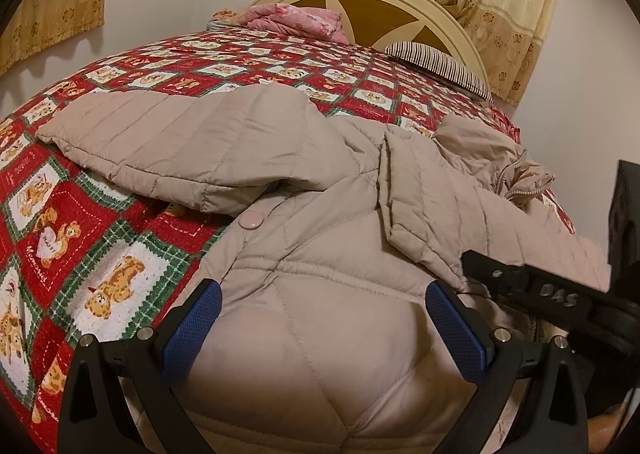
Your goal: Fold large clothes
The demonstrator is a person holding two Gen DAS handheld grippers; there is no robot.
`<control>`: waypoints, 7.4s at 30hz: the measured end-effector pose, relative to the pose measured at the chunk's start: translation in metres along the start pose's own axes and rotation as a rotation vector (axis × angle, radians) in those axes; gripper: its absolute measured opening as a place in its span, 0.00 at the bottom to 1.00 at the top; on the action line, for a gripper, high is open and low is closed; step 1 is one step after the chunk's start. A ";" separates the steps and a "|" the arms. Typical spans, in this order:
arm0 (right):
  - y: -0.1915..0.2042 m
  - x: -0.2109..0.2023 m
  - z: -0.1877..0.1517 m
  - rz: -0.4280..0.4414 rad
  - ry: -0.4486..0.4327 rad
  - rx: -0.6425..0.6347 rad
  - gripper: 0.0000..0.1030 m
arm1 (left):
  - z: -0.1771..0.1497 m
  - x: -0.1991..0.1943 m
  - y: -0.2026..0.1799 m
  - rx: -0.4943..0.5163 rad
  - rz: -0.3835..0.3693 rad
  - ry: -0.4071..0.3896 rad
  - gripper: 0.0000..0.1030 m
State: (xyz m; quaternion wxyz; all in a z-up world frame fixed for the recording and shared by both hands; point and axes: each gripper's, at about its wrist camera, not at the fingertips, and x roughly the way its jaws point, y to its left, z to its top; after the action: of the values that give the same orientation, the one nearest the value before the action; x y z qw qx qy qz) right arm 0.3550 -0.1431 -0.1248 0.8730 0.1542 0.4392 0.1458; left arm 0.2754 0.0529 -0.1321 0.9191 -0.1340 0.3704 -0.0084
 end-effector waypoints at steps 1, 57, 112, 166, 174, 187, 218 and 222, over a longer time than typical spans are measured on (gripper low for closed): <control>-0.006 -0.006 -0.001 0.009 0.002 0.003 0.17 | 0.000 0.000 0.000 0.000 0.000 0.001 0.99; -0.154 -0.106 -0.051 -0.366 -0.246 0.222 0.62 | 0.109 0.047 0.303 -0.723 -0.060 -0.097 0.14; -0.083 -0.151 -0.049 -0.377 -0.270 0.060 0.39 | 0.053 -0.018 -0.033 0.216 -0.109 0.093 0.73; -0.175 -0.031 0.041 -0.343 -0.208 0.310 0.03 | 0.175 0.060 -0.137 0.239 -0.265 0.037 0.78; -0.182 -0.033 0.039 -0.270 -0.237 0.351 0.03 | 0.167 0.136 -0.184 0.289 -0.135 0.255 0.70; -0.182 -0.033 0.038 -0.259 -0.241 0.358 0.04 | 0.089 0.142 -0.085 0.012 -0.186 0.139 0.09; -0.138 0.015 0.083 -0.356 -0.133 0.045 0.16 | 0.094 0.085 -0.077 -0.009 -0.123 0.085 0.09; -0.140 0.015 0.086 -0.346 -0.141 0.049 0.17 | 0.117 0.052 -0.109 0.099 -0.225 0.010 0.09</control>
State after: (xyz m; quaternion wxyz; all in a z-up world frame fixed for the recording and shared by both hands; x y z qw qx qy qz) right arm 0.4502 -0.2769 -0.1429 0.9097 0.1074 0.4001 -0.0283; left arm 0.4020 -0.0298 -0.0597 0.9160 -0.1292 0.3567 -0.1306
